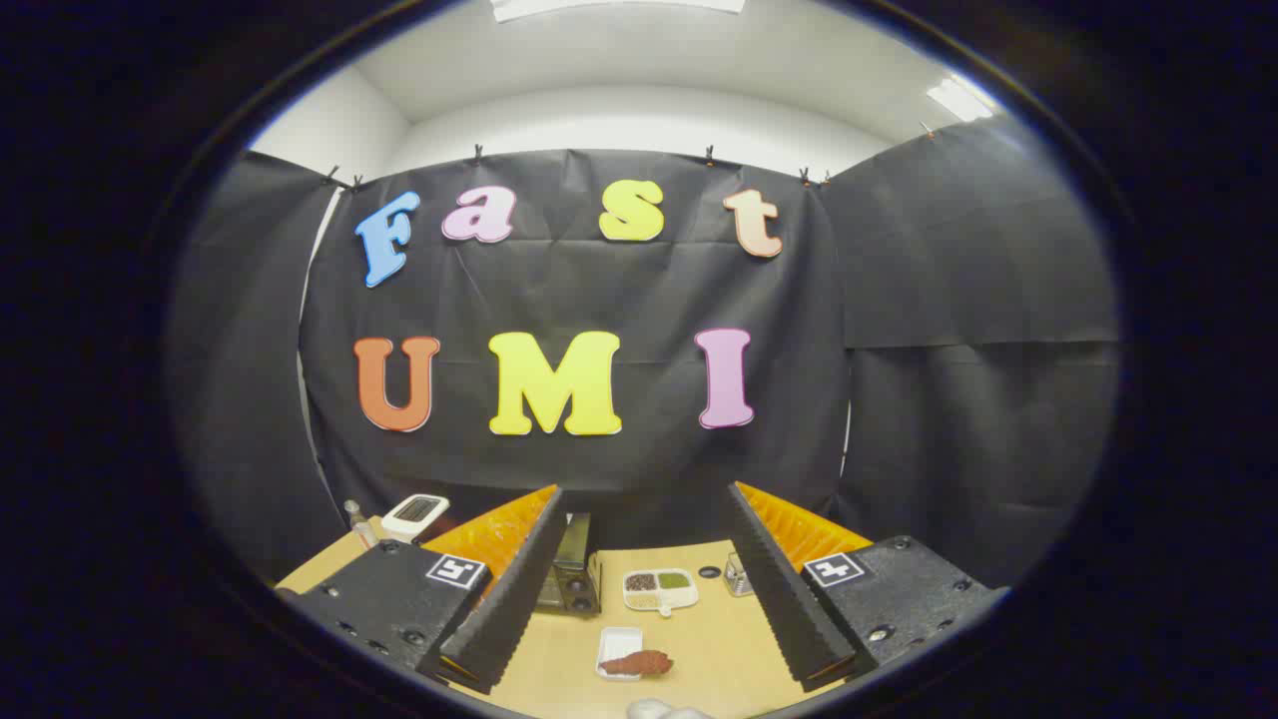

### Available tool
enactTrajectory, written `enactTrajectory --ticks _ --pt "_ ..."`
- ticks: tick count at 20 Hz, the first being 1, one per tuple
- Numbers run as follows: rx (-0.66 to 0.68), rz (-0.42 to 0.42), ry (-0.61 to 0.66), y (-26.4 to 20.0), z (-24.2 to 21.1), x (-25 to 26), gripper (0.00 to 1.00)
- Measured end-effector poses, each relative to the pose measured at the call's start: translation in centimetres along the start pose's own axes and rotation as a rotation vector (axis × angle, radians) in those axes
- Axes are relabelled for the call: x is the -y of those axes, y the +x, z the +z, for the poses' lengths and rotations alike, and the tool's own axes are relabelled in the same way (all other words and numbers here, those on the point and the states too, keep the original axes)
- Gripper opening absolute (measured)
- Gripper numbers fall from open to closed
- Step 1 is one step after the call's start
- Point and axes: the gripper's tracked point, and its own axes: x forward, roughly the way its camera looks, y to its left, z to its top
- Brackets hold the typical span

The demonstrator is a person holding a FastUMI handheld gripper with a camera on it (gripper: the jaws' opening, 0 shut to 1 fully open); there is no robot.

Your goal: Open the toaster oven, put the food inside, and close the toaster oven door.

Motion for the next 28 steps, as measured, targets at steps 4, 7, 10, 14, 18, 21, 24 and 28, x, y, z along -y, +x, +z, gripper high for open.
enactTrajectory --ticks 4,7,10,14,18,21,24,28 --pt "-0.011 0.018 -0.008 0.7 -0.3 -0.7 1.00" --pt "-0.009 0.022 -0.007 1.3 -0.3 -1.1 1.00" --pt "-0.016 0.029 -0.002 1.8 -0.5 -1.5 1.00" --pt "-0.011 0.026 -0.008 2.8 -0.6 -2.3 1.00" --pt "-0.018 0.041 -0.003 5.0 -1.6 -5.1 1.00" --pt "-0.036 0.060 0.008 7.7 -3.5 -8.3 1.00" --pt "-0.049 0.073 0.007 10.5 -5.8 -12.2 1.00" --pt "-0.089 0.092 0.003 15.2 -11.0 -17.9 1.00"
